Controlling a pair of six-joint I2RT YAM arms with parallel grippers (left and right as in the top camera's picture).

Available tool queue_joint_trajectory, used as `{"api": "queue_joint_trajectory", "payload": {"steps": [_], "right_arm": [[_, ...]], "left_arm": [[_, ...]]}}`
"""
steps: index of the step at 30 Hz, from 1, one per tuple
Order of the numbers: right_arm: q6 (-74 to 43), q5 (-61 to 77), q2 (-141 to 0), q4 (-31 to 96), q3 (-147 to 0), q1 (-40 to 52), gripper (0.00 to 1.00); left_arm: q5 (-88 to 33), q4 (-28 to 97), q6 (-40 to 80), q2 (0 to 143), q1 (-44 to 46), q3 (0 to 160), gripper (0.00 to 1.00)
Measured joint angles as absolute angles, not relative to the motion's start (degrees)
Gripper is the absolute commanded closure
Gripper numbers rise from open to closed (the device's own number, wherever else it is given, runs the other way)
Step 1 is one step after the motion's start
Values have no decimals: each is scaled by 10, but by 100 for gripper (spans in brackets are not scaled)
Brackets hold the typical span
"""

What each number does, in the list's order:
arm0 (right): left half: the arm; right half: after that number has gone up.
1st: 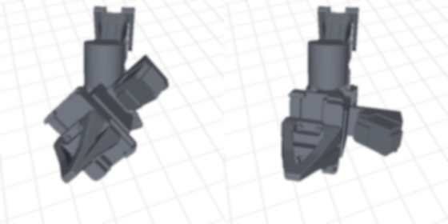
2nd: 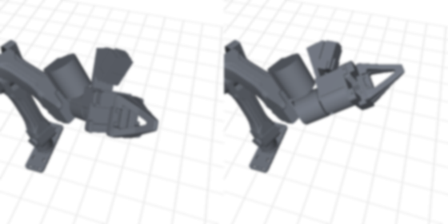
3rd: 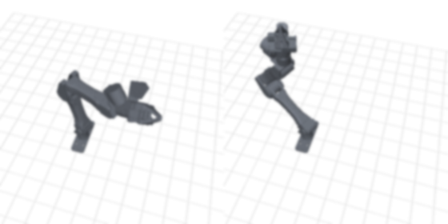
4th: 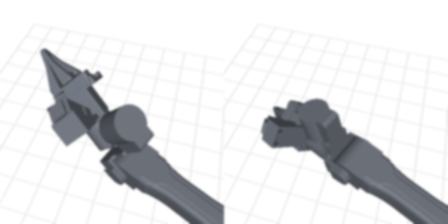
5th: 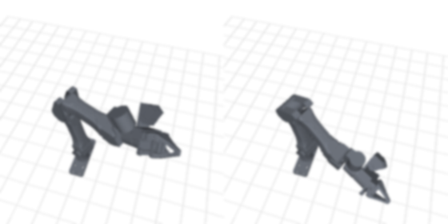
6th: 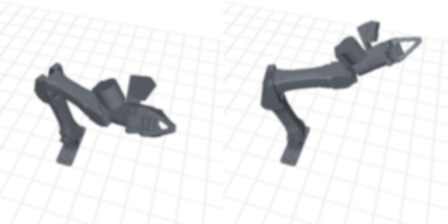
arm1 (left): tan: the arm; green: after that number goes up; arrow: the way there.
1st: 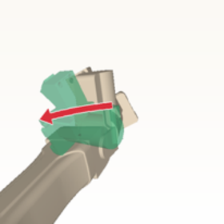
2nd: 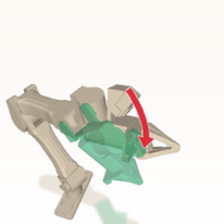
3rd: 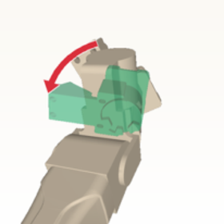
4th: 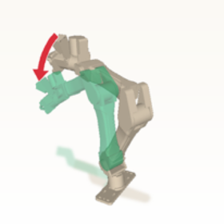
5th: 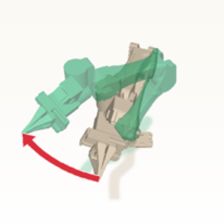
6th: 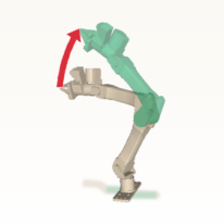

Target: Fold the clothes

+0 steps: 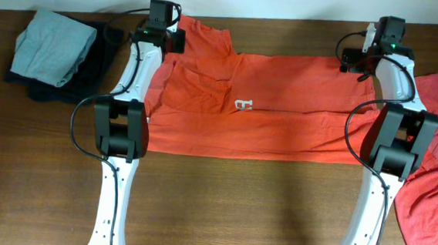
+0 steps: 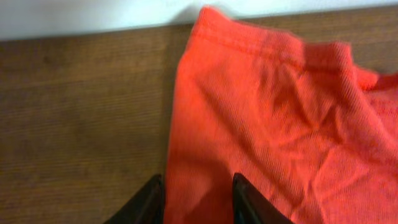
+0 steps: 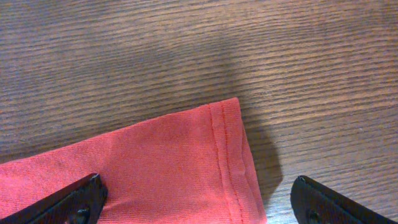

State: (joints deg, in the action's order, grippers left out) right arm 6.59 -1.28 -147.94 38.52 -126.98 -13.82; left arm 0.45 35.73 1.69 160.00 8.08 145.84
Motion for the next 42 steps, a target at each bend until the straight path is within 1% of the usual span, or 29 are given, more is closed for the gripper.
{"api": "queue_joint_trajectory", "payload": {"steps": [3,6,9,11,12,19,28,31,34,37,38,40,42], "right_arm": [[65,-13,-1479,386,-1270,-138,0],[64,-13,-1479,387,-1271,-138,0],[65,-13,-1479,398,-1278,-138,0],[65,-13,-1479,402,-1283,-138,1],[65,-13,-1479,403,-1285,-138,1],[65,-9,-1479,386,-1289,-138,1],[64,29,-1488,361,-1284,-140,2],[63,37,-1498,357,-1284,-140,0],[65,44,-1498,355,-1284,-141,11],[67,46,-1499,354,-1284,-142,29],[66,46,-1499,354,-1284,-141,34],[66,48,-1499,355,-1284,-141,41],[66,49,-1499,357,-1284,-142,43]], "left_arm": [[16,394,17,1600,80,1482,64],[22,398,17,1600,79,1497,63],[24,385,14,1600,78,1500,40],[24,373,15,1600,78,1500,29],[24,366,15,1600,78,1500,26],[17,321,17,1601,79,1500,25],[17,306,17,1613,79,1502,25],[17,304,17,1619,79,1502,25],[15,300,17,1624,79,1502,25],[15,295,17,1626,79,1502,25],[15,295,17,1626,79,1502,25],[15,293,17,1626,79,1502,25],[15,293,17,1626,79,1502,25]]}}
